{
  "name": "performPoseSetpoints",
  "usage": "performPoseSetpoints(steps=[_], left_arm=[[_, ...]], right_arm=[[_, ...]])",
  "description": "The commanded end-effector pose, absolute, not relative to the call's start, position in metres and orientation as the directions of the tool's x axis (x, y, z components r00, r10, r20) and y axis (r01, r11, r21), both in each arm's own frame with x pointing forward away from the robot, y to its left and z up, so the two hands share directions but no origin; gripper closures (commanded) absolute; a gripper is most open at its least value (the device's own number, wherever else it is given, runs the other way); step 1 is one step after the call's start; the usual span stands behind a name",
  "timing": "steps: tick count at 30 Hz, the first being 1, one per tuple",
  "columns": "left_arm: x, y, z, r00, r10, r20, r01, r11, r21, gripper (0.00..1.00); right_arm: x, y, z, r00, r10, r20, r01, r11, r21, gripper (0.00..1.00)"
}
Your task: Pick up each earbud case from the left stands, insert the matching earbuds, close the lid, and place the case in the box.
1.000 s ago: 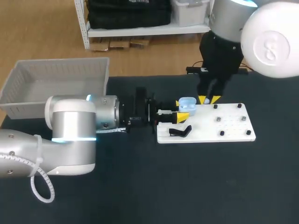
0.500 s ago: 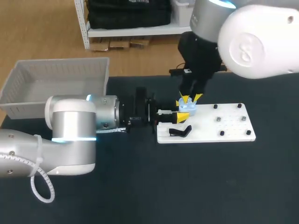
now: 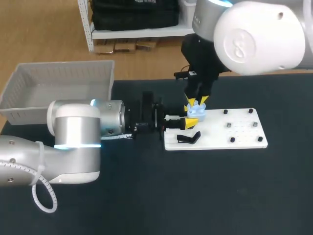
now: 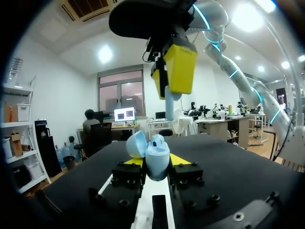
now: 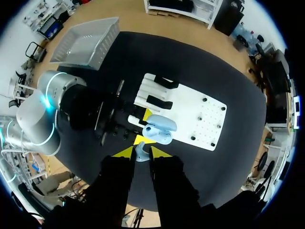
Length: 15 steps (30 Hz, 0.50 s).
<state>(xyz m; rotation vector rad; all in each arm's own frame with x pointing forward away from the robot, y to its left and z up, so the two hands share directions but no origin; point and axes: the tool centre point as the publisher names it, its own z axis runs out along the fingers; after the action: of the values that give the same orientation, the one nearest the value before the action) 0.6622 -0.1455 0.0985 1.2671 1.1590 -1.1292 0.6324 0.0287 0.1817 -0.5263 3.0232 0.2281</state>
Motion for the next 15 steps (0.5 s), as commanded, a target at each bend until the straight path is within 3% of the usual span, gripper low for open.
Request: performPoseSetpoints(steps=[1,15], left_arm=[[0.661,-0.146,0.097,0.095,0.020,-0.995,0.995,0.008,0.095,1.00],[0.661,-0.146,0.097,0.095,0.020,-0.995,0.995,0.008,0.095,1.00]], right_arm=[[0.635,0.029,0.178,-0.938,-0.333,-0.097,-0.344,0.930,0.128,1.00],[0.637,0.028,0.165,-0.920,-0.361,-0.155,-0.378,0.921,0.096,1.00]])
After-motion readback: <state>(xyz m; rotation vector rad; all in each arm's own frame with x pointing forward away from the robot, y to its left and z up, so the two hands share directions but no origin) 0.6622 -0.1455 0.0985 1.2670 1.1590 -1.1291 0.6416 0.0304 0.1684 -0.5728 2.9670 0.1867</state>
